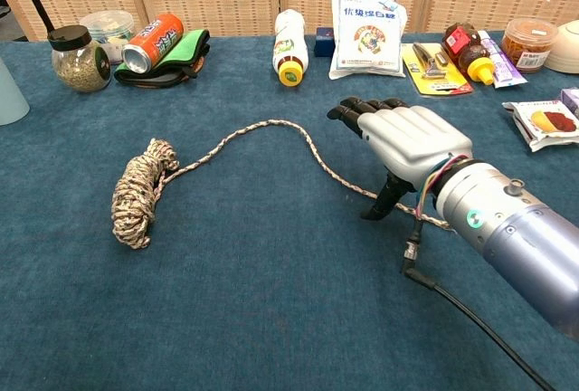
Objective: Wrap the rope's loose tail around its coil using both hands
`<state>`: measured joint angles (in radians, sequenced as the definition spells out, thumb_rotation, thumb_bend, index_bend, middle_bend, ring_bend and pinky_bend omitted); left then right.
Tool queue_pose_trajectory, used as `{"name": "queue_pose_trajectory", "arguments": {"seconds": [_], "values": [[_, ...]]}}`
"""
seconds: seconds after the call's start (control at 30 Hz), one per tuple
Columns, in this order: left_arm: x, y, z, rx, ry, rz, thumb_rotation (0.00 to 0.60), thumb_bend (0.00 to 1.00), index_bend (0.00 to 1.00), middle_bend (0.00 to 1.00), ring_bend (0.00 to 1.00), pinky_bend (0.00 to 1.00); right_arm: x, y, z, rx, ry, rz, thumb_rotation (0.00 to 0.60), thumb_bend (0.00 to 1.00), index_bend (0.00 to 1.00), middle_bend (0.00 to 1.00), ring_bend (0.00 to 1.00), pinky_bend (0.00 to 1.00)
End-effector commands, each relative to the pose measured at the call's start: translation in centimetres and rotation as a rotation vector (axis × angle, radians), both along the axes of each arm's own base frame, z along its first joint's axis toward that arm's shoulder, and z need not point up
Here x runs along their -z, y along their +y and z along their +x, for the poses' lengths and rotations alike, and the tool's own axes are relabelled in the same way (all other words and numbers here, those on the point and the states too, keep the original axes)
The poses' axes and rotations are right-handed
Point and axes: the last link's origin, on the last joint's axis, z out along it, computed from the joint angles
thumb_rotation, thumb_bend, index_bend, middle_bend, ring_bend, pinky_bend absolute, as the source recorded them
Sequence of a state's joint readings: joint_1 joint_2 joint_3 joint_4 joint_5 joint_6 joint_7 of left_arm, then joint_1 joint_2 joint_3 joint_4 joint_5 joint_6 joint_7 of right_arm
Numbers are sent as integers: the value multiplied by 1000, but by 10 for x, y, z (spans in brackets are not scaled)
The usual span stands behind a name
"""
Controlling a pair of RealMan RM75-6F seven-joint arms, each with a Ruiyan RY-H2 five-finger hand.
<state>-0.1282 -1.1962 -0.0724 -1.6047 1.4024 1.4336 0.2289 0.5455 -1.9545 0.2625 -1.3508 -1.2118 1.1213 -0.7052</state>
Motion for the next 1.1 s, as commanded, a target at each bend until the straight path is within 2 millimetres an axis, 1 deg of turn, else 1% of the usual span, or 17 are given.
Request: {"name": "queue_pose_trajectory", "arguments": {"seconds": [0.03,0.27,0.63,0.73,0.87,0.93,1.1], "values": [[0,0,0,-1,0,-1,600,113,0,0,0,0,5,-6,-2,14,11,-10,600,0,72,0,0,0],[0,0,0,1,-2,-2,600,113,0,0,0,0,4,-14,-14,28,41,-41,600,0,79,0,0,0],[2,-3,2,11,3,-12,600,113,0,0,0,0,-12,-31,-26,19,116,-130,600,0,108,0,0,0],[2,-4,2,11,2,-11,600,113,0,0,0,0,-14,-32,-29,25,120,-135,600,0,161,0,0,0],[2,-4,3,13,1,-12,600,113,0,0,0,0,-13,-27,-30,44,94,-100,600,0,267,0,0,0],[2,-5,3,13,0,-13,600,113,0,0,0,0,-10,-23,-31,61,79,-68,600,0,289,0,0,0],[1,-5,2,13,-3,-13,600,113,0,0,0,0,-9,-22,-29,74,68,-53,600,0,325,0,0,0]]}}
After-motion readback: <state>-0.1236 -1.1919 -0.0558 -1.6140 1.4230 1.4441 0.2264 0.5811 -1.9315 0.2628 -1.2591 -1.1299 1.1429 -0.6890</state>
